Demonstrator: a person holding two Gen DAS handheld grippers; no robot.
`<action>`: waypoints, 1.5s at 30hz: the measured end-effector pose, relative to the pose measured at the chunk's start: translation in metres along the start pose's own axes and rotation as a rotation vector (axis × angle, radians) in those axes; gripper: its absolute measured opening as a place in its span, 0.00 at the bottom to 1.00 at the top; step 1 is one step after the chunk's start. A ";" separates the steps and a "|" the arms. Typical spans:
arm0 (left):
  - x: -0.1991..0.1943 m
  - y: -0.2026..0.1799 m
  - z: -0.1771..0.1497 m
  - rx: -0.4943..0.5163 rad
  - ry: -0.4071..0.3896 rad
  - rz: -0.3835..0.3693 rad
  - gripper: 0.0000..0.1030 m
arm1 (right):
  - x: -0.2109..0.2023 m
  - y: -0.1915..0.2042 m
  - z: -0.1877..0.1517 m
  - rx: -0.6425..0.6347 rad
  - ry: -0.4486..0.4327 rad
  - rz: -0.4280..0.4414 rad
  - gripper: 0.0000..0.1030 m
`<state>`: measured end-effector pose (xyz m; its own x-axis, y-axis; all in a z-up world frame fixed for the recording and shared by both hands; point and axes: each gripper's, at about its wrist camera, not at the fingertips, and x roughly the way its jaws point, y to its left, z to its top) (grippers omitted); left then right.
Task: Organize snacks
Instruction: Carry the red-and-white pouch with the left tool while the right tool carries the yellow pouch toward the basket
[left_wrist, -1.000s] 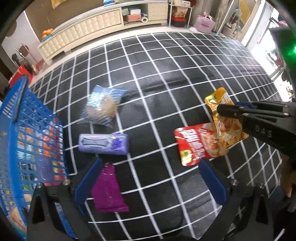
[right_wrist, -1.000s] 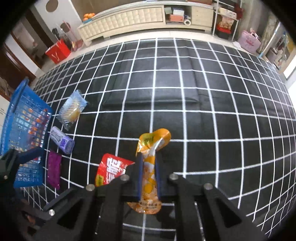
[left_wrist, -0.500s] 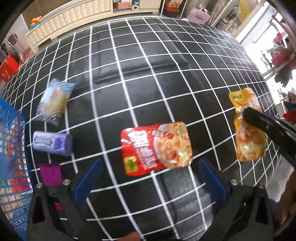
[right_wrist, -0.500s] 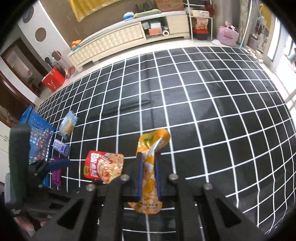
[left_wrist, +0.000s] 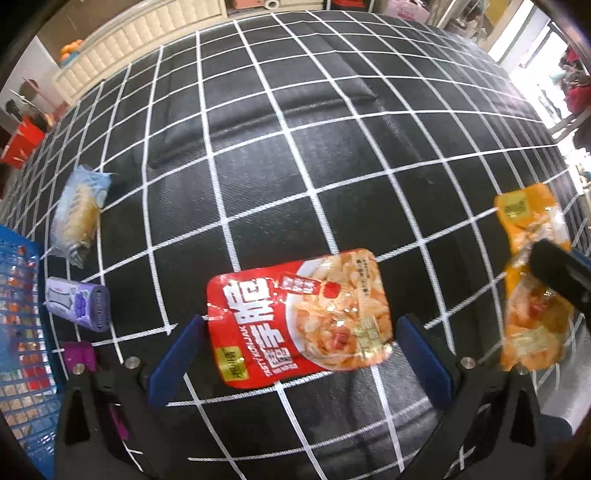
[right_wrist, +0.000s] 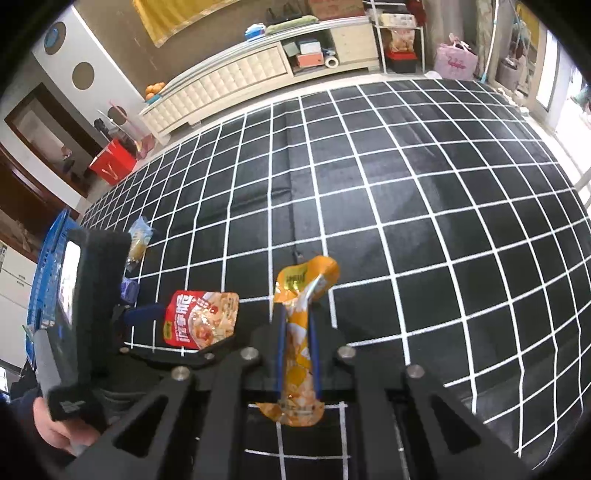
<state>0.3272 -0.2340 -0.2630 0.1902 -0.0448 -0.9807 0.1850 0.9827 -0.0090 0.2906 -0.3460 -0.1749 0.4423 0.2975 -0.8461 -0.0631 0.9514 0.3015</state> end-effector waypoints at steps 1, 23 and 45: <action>0.001 -0.001 0.000 -0.017 0.000 0.001 0.99 | -0.001 -0.001 0.000 0.002 -0.001 0.002 0.14; -0.029 0.049 0.004 -0.090 -0.030 -0.030 0.25 | 0.000 0.015 -0.003 -0.012 0.020 0.052 0.14; -0.189 0.147 -0.077 -0.083 -0.246 -0.066 0.25 | -0.075 0.157 -0.028 -0.186 -0.061 0.091 0.14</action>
<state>0.2444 -0.0671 -0.0939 0.4108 -0.1418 -0.9006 0.1273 0.9871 -0.0973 0.2226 -0.2161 -0.0766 0.4802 0.3831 -0.7891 -0.2667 0.9208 0.2847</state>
